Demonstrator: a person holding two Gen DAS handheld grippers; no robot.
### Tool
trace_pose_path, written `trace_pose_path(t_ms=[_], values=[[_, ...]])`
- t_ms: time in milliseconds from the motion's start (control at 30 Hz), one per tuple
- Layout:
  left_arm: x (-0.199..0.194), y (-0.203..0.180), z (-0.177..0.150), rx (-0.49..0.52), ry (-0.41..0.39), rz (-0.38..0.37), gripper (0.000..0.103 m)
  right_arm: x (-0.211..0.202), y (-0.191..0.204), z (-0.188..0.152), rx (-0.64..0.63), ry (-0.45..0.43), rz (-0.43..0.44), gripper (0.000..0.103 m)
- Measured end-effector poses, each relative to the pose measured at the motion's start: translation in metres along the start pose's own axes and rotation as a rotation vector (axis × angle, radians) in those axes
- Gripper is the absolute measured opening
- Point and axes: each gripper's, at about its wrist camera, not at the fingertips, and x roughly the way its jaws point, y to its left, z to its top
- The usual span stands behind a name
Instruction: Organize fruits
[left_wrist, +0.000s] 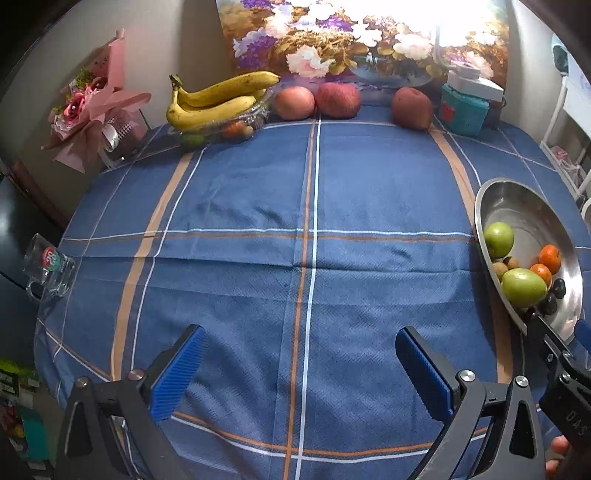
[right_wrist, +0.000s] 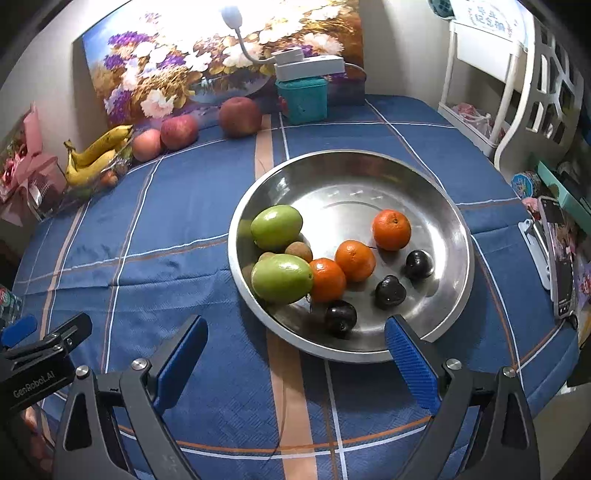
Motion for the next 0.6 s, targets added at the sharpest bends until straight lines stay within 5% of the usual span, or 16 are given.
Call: trace_pose_path(t_ms=[600], values=[[0.011, 0.004, -0.007, -0.023, 0.067, 0.019, 0.103, 0.0, 0.003, 0.0, 0.0, 0.002, -0.008, 0.097]])
